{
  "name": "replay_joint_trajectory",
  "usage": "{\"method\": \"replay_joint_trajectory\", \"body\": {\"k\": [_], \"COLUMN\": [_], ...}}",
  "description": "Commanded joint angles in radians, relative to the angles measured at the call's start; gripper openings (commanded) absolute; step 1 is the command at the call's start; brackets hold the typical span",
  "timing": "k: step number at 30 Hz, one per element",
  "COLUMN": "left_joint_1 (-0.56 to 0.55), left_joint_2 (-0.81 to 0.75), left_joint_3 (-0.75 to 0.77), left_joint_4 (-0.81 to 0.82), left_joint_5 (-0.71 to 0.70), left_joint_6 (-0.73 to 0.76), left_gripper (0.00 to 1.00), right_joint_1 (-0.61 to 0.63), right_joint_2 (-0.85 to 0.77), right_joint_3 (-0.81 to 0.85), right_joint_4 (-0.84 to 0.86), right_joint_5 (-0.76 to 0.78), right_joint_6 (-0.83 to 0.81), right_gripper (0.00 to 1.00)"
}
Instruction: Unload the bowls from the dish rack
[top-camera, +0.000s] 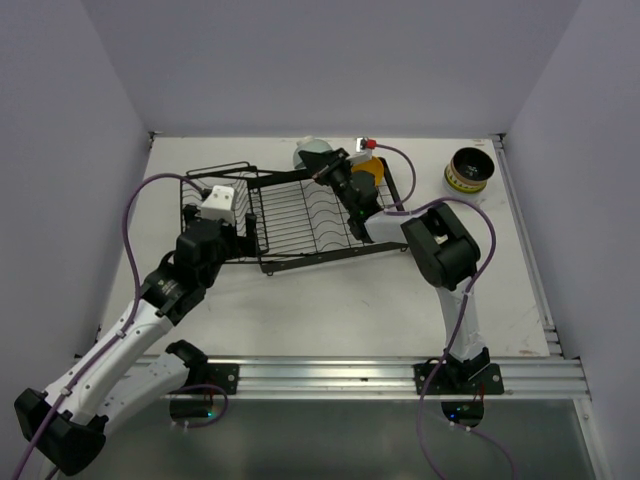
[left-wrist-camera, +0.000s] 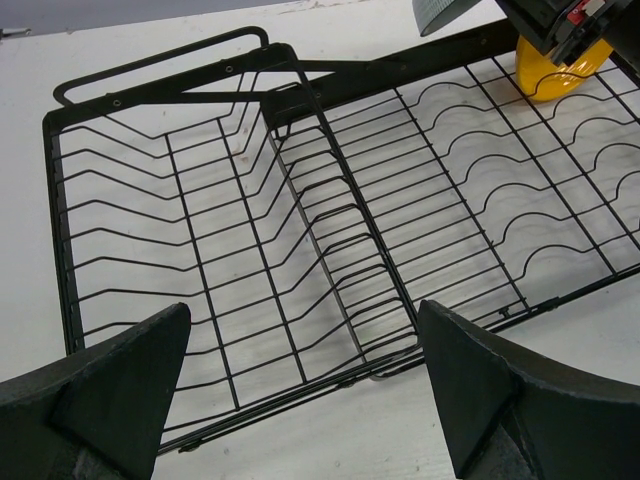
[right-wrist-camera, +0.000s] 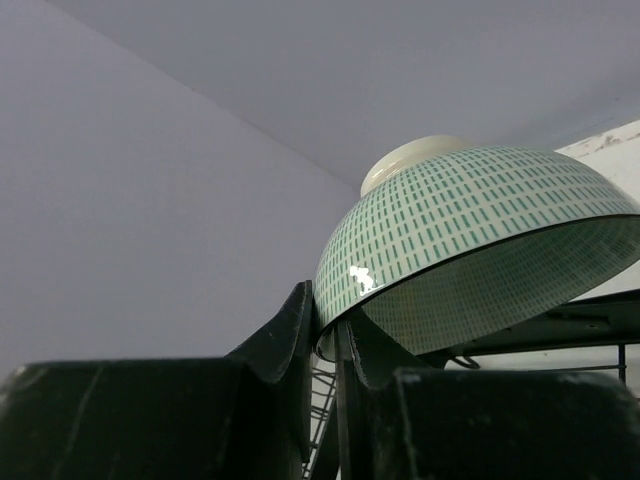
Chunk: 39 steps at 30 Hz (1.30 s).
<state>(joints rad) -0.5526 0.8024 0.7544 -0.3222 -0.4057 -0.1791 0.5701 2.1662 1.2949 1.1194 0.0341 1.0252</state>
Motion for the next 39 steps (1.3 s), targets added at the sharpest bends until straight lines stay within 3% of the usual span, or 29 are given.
{"method": "replay_joint_trajectory", "body": {"k": [1, 4, 10, 16, 17, 21, 29, 33, 39], "left_joint_1": [-0.007, -0.006, -0.007, -0.006, -0.007, -0.006, -0.004, -0.004, -0.004], "left_joint_2": [0.003, 0.000, -0.026, -0.043, -0.043, -0.045, -0.034, -0.026, -0.022], "left_joint_3": [-0.007, -0.007, -0.007, -0.009, -0.007, -0.006, -0.003, -0.001, -0.001], "left_joint_4": [0.035, 0.034, 0.032, 0.034, 0.032, 0.029, 0.026, 0.028, 0.026], "left_joint_5": [-0.024, -0.036, -0.067, -0.085, -0.087, -0.094, -0.081, -0.071, -0.062], "left_joint_6": [0.013, 0.013, 0.010, 0.009, 0.010, 0.009, 0.010, 0.010, 0.010], "left_gripper": [1.00, 1.00, 1.00, 1.00, 1.00, 1.00, 1.00, 1.00, 1.00], "right_joint_1": [-0.003, -0.004, -0.004, -0.019, -0.025, -0.120, -0.274, -0.328, -0.397], "right_joint_2": [-0.103, -0.170, -0.287, -0.437, -0.469, -0.569, -0.724, -0.749, -0.714], "right_joint_3": [0.020, 0.007, 0.084, 0.193, 0.208, 0.239, 0.231, 0.190, 0.110], "right_joint_4": [0.134, 0.065, -0.343, -0.902, -1.061, -1.371, -1.855, -1.974, -2.023], "right_joint_5": [-0.016, -0.058, -0.322, -0.484, -0.484, -0.455, -0.190, -0.070, 0.006], "right_joint_6": [0.036, 0.050, -0.051, -0.368, -0.408, -0.542, -0.790, -0.836, -0.837], "right_gripper": [0.00, 0.00, 0.00, 0.00, 0.00, 0.00, 0.00, 0.00, 0.00]}}
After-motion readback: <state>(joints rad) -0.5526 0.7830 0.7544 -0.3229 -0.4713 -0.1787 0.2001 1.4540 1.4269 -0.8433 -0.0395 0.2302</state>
